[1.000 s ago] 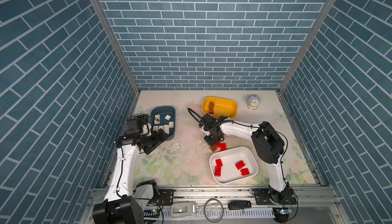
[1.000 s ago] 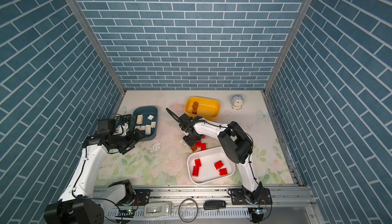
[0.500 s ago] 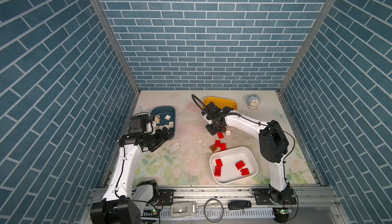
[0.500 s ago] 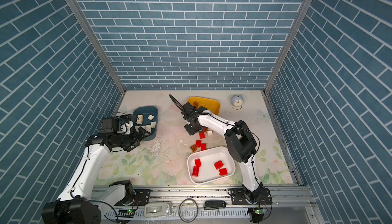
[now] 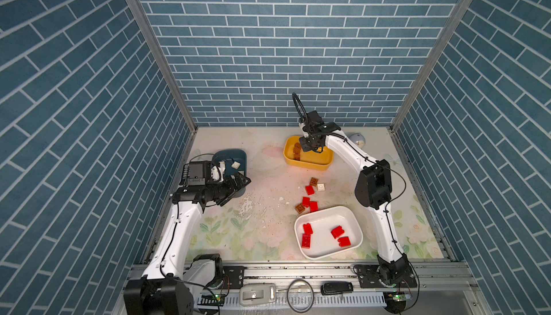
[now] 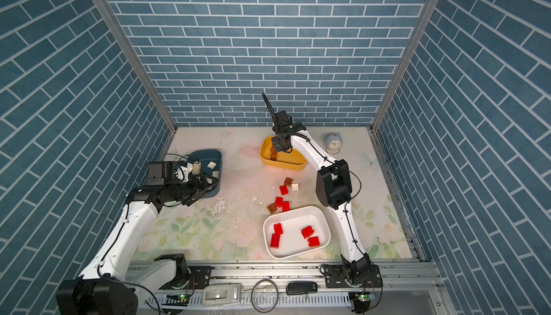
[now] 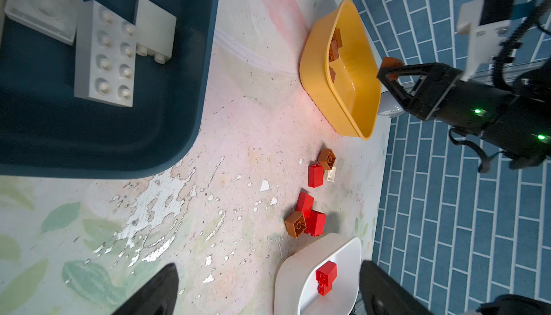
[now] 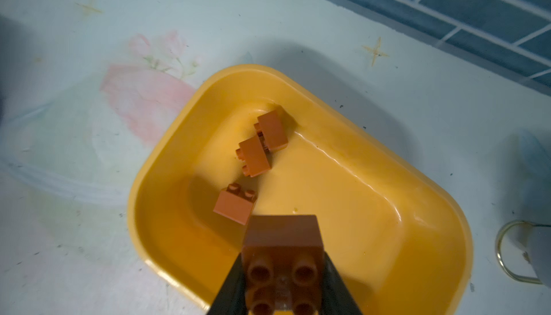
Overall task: Sort the legos into containers by color
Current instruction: Place the lego in the container, then pick up the lego from the center of the table.
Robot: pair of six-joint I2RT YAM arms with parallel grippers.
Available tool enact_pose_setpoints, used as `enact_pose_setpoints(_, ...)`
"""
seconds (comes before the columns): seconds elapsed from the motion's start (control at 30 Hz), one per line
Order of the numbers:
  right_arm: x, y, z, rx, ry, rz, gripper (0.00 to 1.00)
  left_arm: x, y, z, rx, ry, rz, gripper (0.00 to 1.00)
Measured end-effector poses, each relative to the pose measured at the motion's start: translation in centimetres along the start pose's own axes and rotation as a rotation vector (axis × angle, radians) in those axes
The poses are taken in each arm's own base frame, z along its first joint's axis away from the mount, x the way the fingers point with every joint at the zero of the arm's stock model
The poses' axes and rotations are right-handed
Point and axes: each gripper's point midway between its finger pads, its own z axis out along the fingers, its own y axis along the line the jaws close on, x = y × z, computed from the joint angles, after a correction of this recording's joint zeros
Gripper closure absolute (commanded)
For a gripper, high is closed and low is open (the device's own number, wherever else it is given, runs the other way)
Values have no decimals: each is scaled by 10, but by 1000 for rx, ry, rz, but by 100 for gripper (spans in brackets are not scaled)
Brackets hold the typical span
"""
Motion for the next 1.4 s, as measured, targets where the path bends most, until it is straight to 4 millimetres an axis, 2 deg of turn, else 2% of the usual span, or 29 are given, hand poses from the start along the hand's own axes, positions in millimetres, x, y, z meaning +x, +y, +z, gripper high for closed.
enact_pose_setpoints(0.03,3,-3,10,4,16,4,76,-1,-1,1,3,0,-2,4)
enact_pose_setpoints(0.1,9,-10,29,13,47,13,65,-4,-4,1,14,-4,-2,4)
enact_pose_setpoints(0.2,13,-17,43,19,66,23,48,-7,-7,2,26,-9,2,4)
enact_pose_setpoints(0.33,15,-18,39,3,73,31,38,-9,-8,3,30,-10,3,4)
enact_pose_setpoints(0.4,22,-18,32,-13,88,37,36,-10,-8,3,32,-12,5,4)
enact_pose_setpoints(0.53,48,-11,-1,-67,138,56,33,-11,-9,4,38,-12,5,4)
enact_pose_setpoints(0.77,84,13,-94,-163,143,148,31,-12,-9,7,42,-10,2,4)
enact_pose_setpoints(0.83,98,21,-109,-173,155,173,31,-11,-8,8,42,-6,-4,4)
enact_pose_setpoints(0.9,114,29,-115,-171,175,174,31,-10,-6,10,41,0,-8,4)
enact_pose_setpoints(1.07,155,39,-97,-153,272,151,36,-10,-5,11,38,6,-11,4)
enact_pose_setpoints(1.4,167,39,-47,-109,341,226,36,-10,-4,12,33,4,-4,4)
